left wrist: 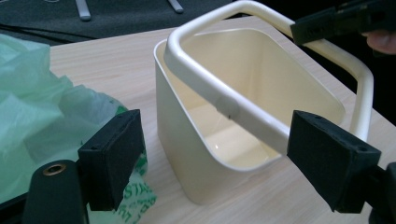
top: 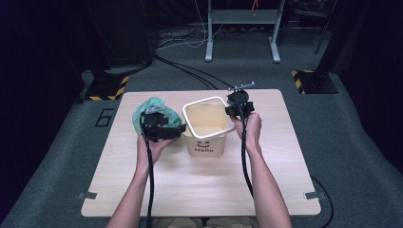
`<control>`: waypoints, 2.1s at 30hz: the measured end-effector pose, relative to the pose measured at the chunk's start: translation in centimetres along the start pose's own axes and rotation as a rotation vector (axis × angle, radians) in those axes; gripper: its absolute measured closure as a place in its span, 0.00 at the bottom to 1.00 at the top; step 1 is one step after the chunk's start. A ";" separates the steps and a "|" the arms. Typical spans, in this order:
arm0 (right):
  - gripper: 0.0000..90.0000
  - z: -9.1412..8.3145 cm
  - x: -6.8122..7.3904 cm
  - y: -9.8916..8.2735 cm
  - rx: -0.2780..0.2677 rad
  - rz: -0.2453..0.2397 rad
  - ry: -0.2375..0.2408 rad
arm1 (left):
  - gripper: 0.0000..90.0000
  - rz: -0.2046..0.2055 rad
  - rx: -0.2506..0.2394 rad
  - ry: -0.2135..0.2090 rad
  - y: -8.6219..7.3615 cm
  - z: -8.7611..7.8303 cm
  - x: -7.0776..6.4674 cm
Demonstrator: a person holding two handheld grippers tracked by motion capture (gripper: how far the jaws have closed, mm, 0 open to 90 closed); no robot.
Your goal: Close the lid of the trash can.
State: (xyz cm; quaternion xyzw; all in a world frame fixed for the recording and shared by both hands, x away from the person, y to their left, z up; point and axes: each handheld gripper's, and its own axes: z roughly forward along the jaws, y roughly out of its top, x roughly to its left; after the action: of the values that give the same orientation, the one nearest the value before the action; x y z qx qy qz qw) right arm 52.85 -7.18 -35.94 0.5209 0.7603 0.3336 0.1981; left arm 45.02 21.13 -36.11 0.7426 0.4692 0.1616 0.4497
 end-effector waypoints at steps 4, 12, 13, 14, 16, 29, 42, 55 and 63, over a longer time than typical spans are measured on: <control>0.90 0.2 0.4 0.0 0.009 -0.006 -0.010 | 0.23 -0.005 -0.008 0.007 0.5 0.8 0.1; 0.90 0.6 0.9 0.1 0.015 0.002 -0.022 | 0.33 -0.002 0.064 0.031 0.9 3.1 0.1; 0.90 0.7 0.9 0.0 0.018 0.006 -0.026 | 0.34 -0.008 0.071 0.035 0.9 3.3 0.1; 0.90 0.8 0.9 0.0 0.019 0.008 -0.024 | 0.35 -0.002 0.088 0.044 1.0 3.6 0.2; 0.89 1.0 1.0 -0.2 0.023 0.009 -0.038 | 0.37 -0.007 0.105 0.053 1.0 4.1 0.2; 0.86 1.1 0.7 -0.8 0.001 0.021 -0.008 | 0.47 -0.028 0.156 0.062 1.2 6.2 0.3; 0.82 1.3 -0.3 -1.3 0.023 0.058 0.058 | 0.51 0.000 0.164 0.130 1.4 7.0 -0.4; 0.83 1.2 -0.2 -1.3 0.012 0.081 0.071 | 0.61 0.011 0.174 0.147 2.5 7.3 0.0; 0.82 1.0 -0.4 -1.2 0.013 0.105 0.072 | 0.66 0.016 0.190 0.158 3.1 7.8 0.3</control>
State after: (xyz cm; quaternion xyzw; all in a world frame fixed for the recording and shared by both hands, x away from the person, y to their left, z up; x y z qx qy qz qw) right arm 52.87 -7.51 -37.53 0.5487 0.7408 0.3574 0.1495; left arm 52.03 16.83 -37.83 0.7707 0.5103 0.1781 0.3375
